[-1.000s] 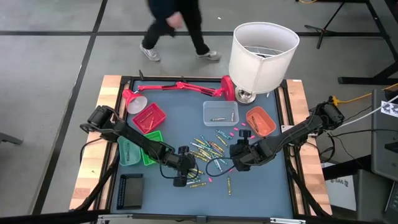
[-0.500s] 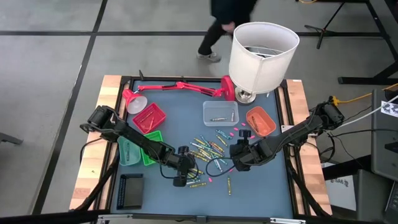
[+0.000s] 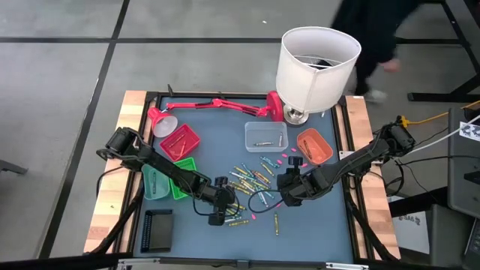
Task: Sort crayons
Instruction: Put the green crayon into the green bin
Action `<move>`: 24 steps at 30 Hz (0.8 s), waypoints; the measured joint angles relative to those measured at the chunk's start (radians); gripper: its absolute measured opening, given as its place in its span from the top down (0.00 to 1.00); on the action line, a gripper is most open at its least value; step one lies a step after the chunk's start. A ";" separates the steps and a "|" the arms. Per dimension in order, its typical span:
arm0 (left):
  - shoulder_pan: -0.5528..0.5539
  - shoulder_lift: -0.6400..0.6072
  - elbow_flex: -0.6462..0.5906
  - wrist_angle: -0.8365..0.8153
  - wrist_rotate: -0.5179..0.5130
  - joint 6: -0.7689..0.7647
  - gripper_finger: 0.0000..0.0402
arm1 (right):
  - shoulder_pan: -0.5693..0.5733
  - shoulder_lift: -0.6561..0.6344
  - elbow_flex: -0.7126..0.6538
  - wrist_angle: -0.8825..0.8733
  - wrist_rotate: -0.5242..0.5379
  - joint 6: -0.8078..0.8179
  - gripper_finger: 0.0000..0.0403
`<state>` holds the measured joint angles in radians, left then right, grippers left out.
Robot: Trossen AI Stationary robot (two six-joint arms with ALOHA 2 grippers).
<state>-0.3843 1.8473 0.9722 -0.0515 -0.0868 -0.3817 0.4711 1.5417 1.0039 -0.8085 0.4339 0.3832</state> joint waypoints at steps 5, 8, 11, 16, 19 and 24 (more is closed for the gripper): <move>0.010 0.017 0.000 0.007 -0.001 0.000 0.83 | 0.000 0.000 0.000 -0.001 0.000 0.000 0.73; 0.019 0.019 0.001 0.012 -0.002 0.000 0.83 | 0.000 0.000 0.000 0.000 0.000 0.000 0.73; 0.039 0.020 0.001 0.014 -0.005 0.000 0.83 | 0.000 0.000 0.001 0.000 0.000 0.000 0.73; 0.073 0.022 0.000 0.008 -0.008 -0.001 0.83 | 0.000 0.000 0.001 0.000 0.000 0.000 0.73; 0.100 0.020 0.000 0.014 -0.019 -0.001 0.83 | 0.000 0.000 0.001 0.000 0.000 0.000 0.73; 0.130 0.016 0.000 0.025 -0.025 -0.001 0.83 | 0.000 0.000 0.001 -0.001 0.000 0.000 0.73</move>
<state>-0.2546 1.8637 0.9718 -0.0261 -0.1113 -0.3824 0.4712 1.5417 1.0046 -0.8092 0.4339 0.3836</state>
